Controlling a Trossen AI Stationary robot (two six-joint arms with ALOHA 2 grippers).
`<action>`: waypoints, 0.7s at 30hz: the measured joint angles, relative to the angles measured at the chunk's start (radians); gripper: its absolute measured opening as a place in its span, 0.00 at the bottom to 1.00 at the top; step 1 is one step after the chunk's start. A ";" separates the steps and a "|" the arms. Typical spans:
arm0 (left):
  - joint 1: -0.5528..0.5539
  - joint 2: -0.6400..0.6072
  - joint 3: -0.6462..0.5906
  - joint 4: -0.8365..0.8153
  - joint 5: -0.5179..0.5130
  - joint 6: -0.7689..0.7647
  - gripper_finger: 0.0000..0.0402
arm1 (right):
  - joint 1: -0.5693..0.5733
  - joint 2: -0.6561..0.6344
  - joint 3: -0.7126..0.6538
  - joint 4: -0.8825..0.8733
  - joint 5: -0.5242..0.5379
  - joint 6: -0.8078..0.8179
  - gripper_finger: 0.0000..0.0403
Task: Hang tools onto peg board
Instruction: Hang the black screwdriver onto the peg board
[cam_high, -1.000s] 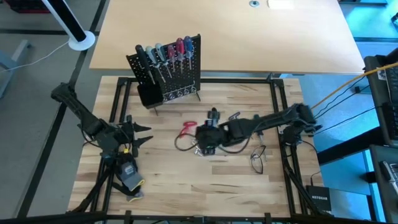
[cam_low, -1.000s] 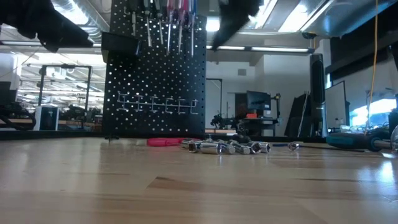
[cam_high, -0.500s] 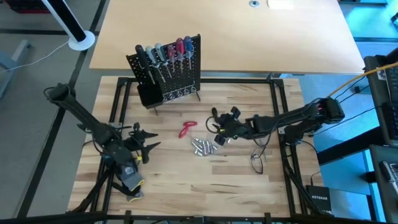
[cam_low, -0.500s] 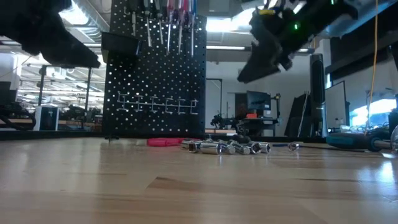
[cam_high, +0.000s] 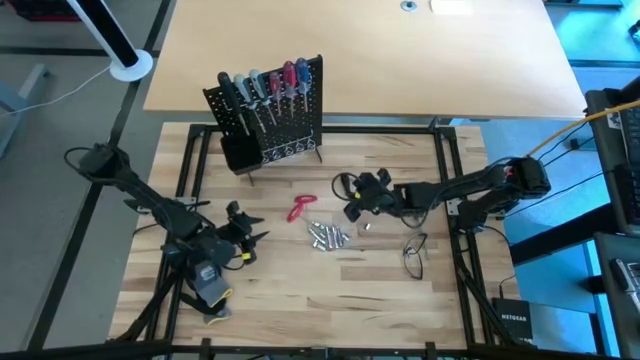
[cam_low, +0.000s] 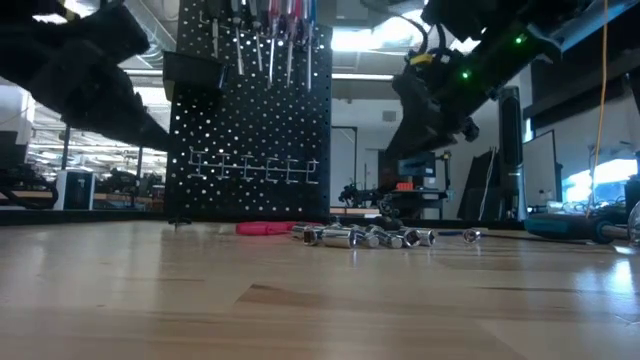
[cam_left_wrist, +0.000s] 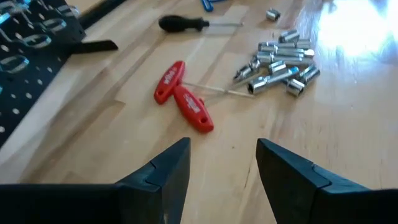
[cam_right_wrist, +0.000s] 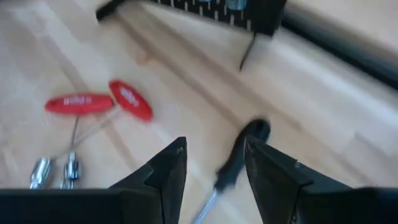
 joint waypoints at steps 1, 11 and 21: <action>0.002 0.002 0.000 -0.003 0.008 0.000 0.43 | -0.006 0.000 0.000 -0.026 -0.022 0.020 0.40; 0.004 0.001 0.001 -0.003 0.013 0.001 0.43 | -0.107 0.102 0.001 0.048 -0.100 0.074 0.40; 0.004 0.001 0.001 -0.005 0.014 0.001 0.43 | -0.260 0.212 0.002 0.081 -0.214 0.107 0.40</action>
